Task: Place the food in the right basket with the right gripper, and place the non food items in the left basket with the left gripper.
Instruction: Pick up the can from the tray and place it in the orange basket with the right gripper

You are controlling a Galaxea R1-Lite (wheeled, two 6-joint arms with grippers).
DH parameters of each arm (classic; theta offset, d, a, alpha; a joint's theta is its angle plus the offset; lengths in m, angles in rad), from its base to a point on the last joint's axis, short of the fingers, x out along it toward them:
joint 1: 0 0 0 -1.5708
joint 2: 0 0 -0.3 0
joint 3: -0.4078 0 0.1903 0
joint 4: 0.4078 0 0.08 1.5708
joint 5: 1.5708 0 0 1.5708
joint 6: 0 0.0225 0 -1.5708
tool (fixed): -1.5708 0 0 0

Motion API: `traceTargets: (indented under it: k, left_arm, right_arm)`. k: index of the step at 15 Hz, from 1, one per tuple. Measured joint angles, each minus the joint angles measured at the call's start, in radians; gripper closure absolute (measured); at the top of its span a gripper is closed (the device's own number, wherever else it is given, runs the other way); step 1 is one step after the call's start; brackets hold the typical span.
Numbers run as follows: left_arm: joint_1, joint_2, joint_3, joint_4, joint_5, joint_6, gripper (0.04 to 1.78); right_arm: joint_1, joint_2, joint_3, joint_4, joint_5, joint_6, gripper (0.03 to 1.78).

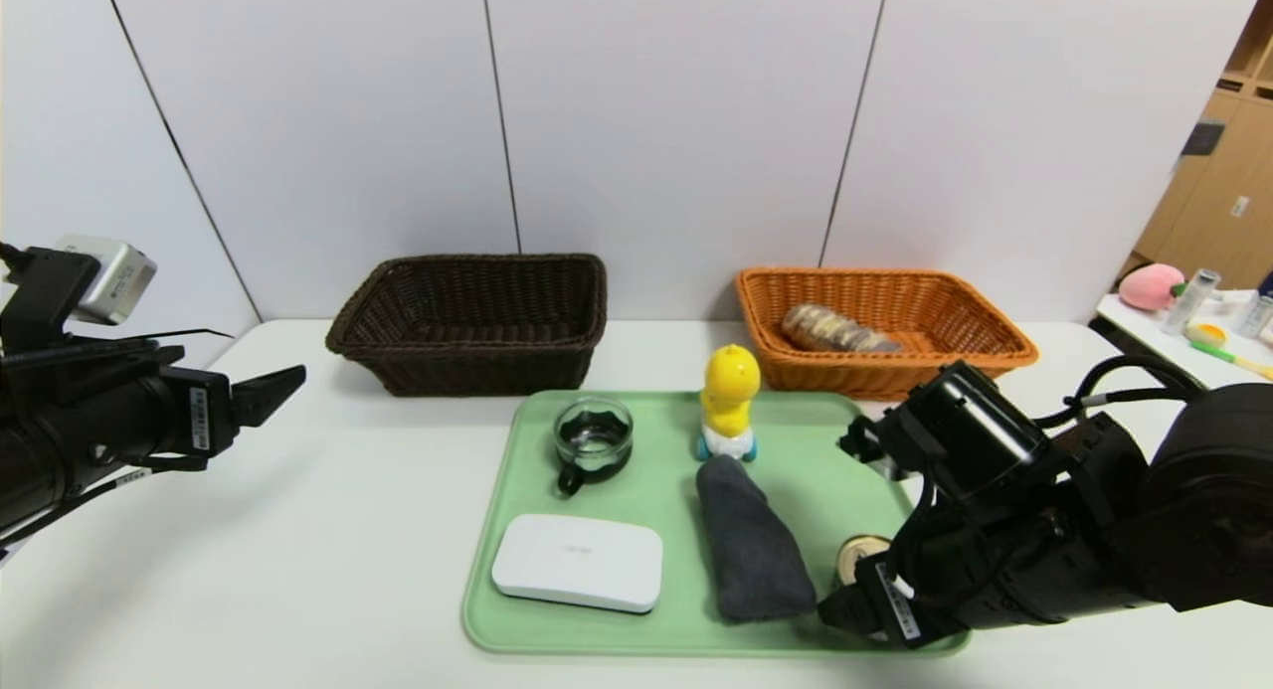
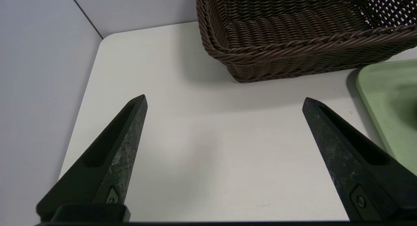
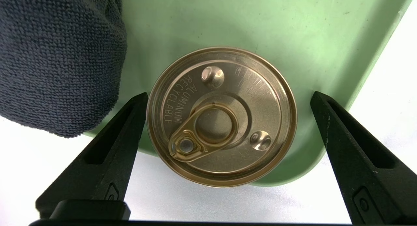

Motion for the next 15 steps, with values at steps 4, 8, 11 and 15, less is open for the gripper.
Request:
traceTargets:
  k: [4,8,11,15]
  left_arm:
    - [0.001,-0.003,0.003,0.000,0.000,-0.001,0.13]
    - [0.006,-0.009,0.009,0.000,0.000,-0.017,0.13]
    - [0.007,-0.016,0.013,0.000,0.000,-0.017,0.13]
    - [0.009,-0.022,0.022,0.000,0.000,-0.017,0.13]
  right_arm:
    - [0.004,-0.003,0.016,-0.010,-0.031,-0.011,0.11]
    - [0.007,-0.004,0.030,-0.048,-0.039,-0.017,0.11]
    - [0.009,0.001,0.054,-0.130,-0.046,-0.031,0.11]
    - [0.009,-0.005,0.069,-0.133,-0.047,-0.033,0.11]
